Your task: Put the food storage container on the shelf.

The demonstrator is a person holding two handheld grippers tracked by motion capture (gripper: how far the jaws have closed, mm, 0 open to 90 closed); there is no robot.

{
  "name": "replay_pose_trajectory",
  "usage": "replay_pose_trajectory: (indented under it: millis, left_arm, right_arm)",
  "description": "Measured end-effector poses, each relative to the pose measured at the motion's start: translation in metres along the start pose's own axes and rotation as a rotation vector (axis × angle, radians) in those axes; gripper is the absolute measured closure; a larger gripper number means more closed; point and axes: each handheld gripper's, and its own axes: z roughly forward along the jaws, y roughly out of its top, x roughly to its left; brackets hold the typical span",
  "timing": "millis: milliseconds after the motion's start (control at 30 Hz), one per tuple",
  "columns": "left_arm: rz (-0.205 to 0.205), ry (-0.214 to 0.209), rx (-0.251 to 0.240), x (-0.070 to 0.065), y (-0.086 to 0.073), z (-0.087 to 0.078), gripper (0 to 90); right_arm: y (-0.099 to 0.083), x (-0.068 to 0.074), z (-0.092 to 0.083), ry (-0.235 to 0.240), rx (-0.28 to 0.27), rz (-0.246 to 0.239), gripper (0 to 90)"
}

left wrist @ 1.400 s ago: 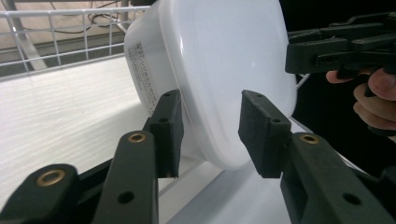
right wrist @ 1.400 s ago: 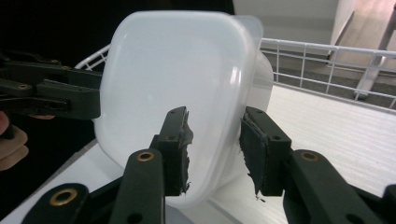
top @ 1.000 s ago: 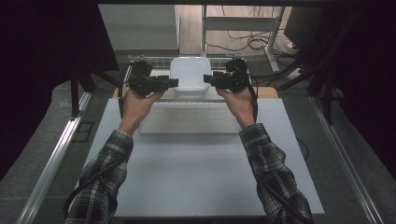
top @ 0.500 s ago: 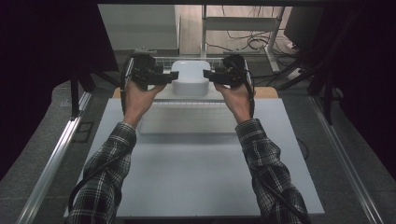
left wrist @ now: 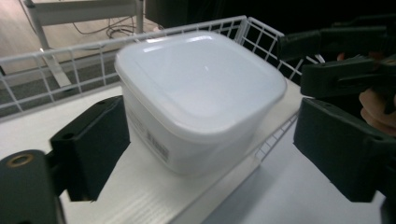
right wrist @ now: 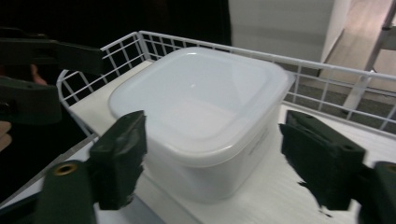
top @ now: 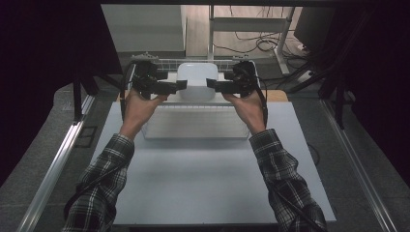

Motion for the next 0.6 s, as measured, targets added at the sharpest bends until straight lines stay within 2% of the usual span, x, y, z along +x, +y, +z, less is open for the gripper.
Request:
replay_pose_trajectory:
  millis: [167, 333, 433, 600]
  left_arm:
    - [0.017, -0.032, 0.014, -0.001, -0.014, 0.001, 4.5]
    - [0.039, -0.031, 0.018, -0.002, -0.023, 0.0, 3.1]
    - [0.061, -0.03, 0.015, -0.002, -0.028, -0.001, 2.9]
    - [0.075, -0.041, 0.018, -0.006, -0.035, -0.003, 4.5]
  right_arm:
    - [-0.009, 0.005, 0.0, -0.025, 0.024, -0.039, 6.8]
    - [-0.018, 0.005, 0.0, -0.022, 0.042, -0.06, 3.9]
    - [-0.022, 0.004, 0.0, -0.016, 0.043, -0.057, 3.4]
    - [-0.027, 0.005, -0.002, -0.007, 0.044, -0.065, 2.8]
